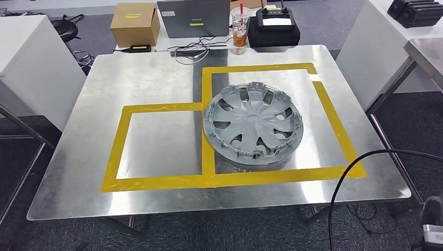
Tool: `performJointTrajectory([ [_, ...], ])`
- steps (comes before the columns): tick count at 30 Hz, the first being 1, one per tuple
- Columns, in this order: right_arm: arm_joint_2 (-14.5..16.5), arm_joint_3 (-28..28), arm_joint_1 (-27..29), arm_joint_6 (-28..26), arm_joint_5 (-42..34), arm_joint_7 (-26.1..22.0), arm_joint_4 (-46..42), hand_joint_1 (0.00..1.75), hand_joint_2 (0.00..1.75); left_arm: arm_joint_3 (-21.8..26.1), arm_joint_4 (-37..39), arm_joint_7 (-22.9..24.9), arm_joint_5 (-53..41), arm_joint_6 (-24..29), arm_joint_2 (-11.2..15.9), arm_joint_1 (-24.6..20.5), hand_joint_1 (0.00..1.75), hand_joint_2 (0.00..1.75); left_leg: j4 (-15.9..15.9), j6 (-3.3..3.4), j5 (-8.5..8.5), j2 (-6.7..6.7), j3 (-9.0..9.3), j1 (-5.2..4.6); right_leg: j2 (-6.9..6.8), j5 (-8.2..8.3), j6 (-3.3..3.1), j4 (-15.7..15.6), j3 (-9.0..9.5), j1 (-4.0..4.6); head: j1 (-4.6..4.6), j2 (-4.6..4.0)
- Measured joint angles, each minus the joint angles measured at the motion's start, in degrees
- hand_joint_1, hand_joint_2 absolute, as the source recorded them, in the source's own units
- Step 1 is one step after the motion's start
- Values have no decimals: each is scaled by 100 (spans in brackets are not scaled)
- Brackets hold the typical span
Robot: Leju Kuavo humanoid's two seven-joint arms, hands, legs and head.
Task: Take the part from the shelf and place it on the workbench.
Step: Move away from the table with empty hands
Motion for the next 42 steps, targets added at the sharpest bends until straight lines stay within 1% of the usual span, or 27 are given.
performJointTrajectory([
  [2, 47, 4, 0, 0, -4, -5, -65, 0, 0, 4, -12, -8, -3, -8, -2, -1, 0, 0, -103, 37, 73, 6, 40, 35, -1, -172, -3, 310, -146, 10, 11, 0],
  [4, 92, 10, 6, 3, -8, -13, -84, 0, 0, 4, -12, -12, -8, -10, -14, -4, 0, 0, -128, 61, 99, 8, 33, 41, -1, -495, -31, 1028, -485, -2, 19, 0],
  [5, 116, 14, 12, 12, -15, -27, -87, 0, 0, 5, -11, -13, -11, -10, -20, -3, 0, 0, -123, 62, 100, 8, 23, 36, -1, -614, -22, 1371, -648, -8, 17, 0],
  [6, 140, 18, 20, 22, -18, -52, -91, 0, 0, 7, -11, -14, -15, -9, -27, -2, 0, 0, -115, 61, 99, 7, 17, 32, -2, -653, 8, 1548, -731, -15, 17, 0],
  [7, 166, 25, 27, 33, -7, -96, -108, 0, 0, 8, -11, -16, -19, -9, -31, -1, 0, 0, -103, 56, 95, 4, 13, 31, -2, -602, 55, 1513, -710, -23, 16, 0],
  [8, 186, 34, 34, 41, 21, -151, -136, 0, 0, 9, -10, -19, -21, -9, -34, 0, 0, 0, -84, 45, 86, 0, 12, 33, -3, -470, 110, 1238, -567, -33, 17, 0],
  [9, 206, 48, 45, 42, 60, -211, -176, 0, 0, 10, -10, -20, -21, -9, -38, 0, 0, 0, -56, 26, 71, -6, 10, 36, -7, -307, 157, 817, -350, -43, 18, 0],
  [10, 221, 66, 58, 38, 106, -274, -219, 0, 0, 11, -10, -21, -20, -9, -38, 0, 0, 0, -24, 0, 52, -13, 3, 32, -9, -187, 166, 452, -164, -46, 17, 0],
  [12, 240, 107, 111, 14, 173, -369, -316, 0, 0, 14, -12, -20, 0, -12, -36, 3, 0, 0, 46, -57, 10, -25, -27, 12, -9, -74, 98, 53, 36, -32, 9, 0],
  [14, 253, 156, 173, -11, 206, -416, -405, 0, 0, 18, -15, -19, 38, -15, -34, 11, 0, 0, 85, -102, -8, -28, -56, 1, -2, -63, 0, 34, 30, -22, 5, 0],
  [16, 262, 217, 219, -20, 211, -428, -468, 0, 0, 21, -16, -17, 73, -15, -34, 20, 0, 0, 189, -159, -93, -34, -101, 20, 2, -48, -57, 23, 26, -48, -1, 0],
  [18, 267, 301, 251, -16, 229, -424, -511, 0, 0, 27, -18, -17, 103, -13, -31, 25, 0, 0, 676, -237, -405, -42, -314, 56, 1, -39, -97, 17, 26, -65, -15, 0],
  [20, 270, 388, 274, -11, 267, -402, -527, 0, 0, 34, -18, -18, 121, -11, -28, 29, 0, 0, 1455, -292, -771, -42, -674, 95, 1, -38, -112, 19, 17, -56, -22, 0],
  [21, 270, 424, 285, -11, 281, -390, -529, 0, 0, 36, -18, -19, 124, -11, -27, 32, 0, 0, 1704, -305, -836, -42, -792, 110, 2, -38, -112, 19, 18, -52, -22, 0],
  [22, 272, 453, 294, -11, 287, -377, -529, 0, 0, 37, -18, -19, 127, -11, -28, 38, 0, 0, 1737, -306, -784, -42, -807, 121, 4, -39, -111, 20, 22, -50, -22, 0],
  [23, 272, 477, 300, -11, 289, -369, -530, 0, 0, 39, -18, -19, 132, -10, -26, 46, 0, 0, 1530, -298, -627, -42, -708, 127, 10, -39, -110, 20, 30, -48, -22, 0],
  [25, 273, 510, 304, -11, 289, -358, -544, 0, 0, 43, -21, -19, 142, -10, -16, 56, 0, 0, 708, -245, -240, -50, -304, 120, 21, -40, -106, 18, 43, -41, -21, 0],
  [27, 274, 528, 313, -11, 288, -348, -568, 0, 0, 42, -33, -19, 156, -10, -4, 59, 0, 0, 178, -187, -71, -56, -58, 93, 25, -38, -79, 17, 34, -20, -20, 0],
  [30, 279, 556, 369, -17, 284, -328, -627, 0, 0, 44, -61, -17, 177, -22, 2, 80, 0, 0, 73, -112, -45, -53, -40, 72, 21, -32, 13, 5, 18, -21, -20, 1],
  [32, 285, 574, 402, -21, 269, -326, -690, 0, 0, 50, -80, -21, 189, -42, -3, 98, 0, 0, -30, -46, 19, -47, 4, 90, 13, -133, 39, 172, -63, -17, -9, 1],
  [33, 290, 586, 417, -23, 248, -328, -720, 0, 0, 52, -88, -26, 198, -64, -7, 105, 0, 0, -70, -22, 47, -44, 24, 100, 10, -263, 22, 431, -187, -14, -1, 1],
  [35, 309, 626, 463, -25, 195, -341, -763, 0, 0, 54, -102, -50, 209, -123, -7, 131, 0, 0, -76, 2, 55, -41, 18, 78, 8, -577, -23, 1177, -540, -13, 7, 0],
  [36, 322, 645, 490, -26, 167, -349, -781, 0, 0, 54, -109, -69, 201, -148, -6, 149, 0, 0, -72, 6, 56, -41, 14, 69, 8, -671, -21, 1477, -684, -14, 8, 0],
  [37, 335, 661, 511, -27, 140, -356, -800, 0, 0, 54, -116, -90, 185, -163, -7, 166, 0, 0, -64, 8, 56, -41, 13, 62, 7, -671, 3, 1567, -728, -17, 7, 0],
  [38, 347, 673, 523, -29, 114, -360, -818, 0, 0, 54, -125, -110, 165, -173, -7, 180, 0, 0, -53, 8, 57, -43, 14, 58, 7, -583, 44, 1425, -658, -19, 8, 0],
  [40, 369, 697, 530, -28, 52, -363, -853, 0, 0, 55, -148, -153, 116, -202, -7, 195, 0, 0, -14, -10, 47, -51, 9, 56, 1, -278, 114, 646, -277, -27, 8, 0],
  [42, 392, 711, 538, -21, -7, -361, -880, 0, 0, 56, -185, -199, 64, -228, -6, 208, 0, 0, 44, -51, 27, -63, -22, 31, -1, -70, 90, 78, -5, -18, 6, 0],
])
